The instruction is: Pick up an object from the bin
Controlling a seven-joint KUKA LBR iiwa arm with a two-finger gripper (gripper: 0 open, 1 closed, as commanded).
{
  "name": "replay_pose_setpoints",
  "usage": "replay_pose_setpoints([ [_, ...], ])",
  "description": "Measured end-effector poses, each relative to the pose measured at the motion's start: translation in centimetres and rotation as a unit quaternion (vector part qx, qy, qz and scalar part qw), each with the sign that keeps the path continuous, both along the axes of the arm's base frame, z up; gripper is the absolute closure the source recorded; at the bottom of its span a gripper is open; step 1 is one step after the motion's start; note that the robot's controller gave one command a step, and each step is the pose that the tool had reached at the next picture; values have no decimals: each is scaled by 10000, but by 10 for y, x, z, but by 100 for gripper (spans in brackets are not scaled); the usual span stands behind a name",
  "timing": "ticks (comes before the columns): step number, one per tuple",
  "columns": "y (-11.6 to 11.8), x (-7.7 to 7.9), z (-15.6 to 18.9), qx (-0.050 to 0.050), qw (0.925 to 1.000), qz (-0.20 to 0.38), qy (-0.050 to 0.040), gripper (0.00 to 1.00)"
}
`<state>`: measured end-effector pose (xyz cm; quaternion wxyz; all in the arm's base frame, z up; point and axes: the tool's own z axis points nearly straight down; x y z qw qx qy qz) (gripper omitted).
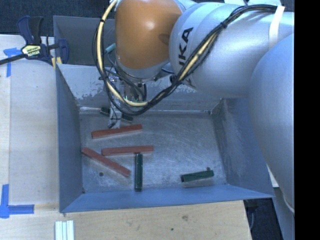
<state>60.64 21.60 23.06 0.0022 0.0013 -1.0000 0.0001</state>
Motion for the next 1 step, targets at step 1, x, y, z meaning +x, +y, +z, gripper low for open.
replay_pose_setpoints([
  [1,-22,-38,-164,-4,9968,796,11,0],
])
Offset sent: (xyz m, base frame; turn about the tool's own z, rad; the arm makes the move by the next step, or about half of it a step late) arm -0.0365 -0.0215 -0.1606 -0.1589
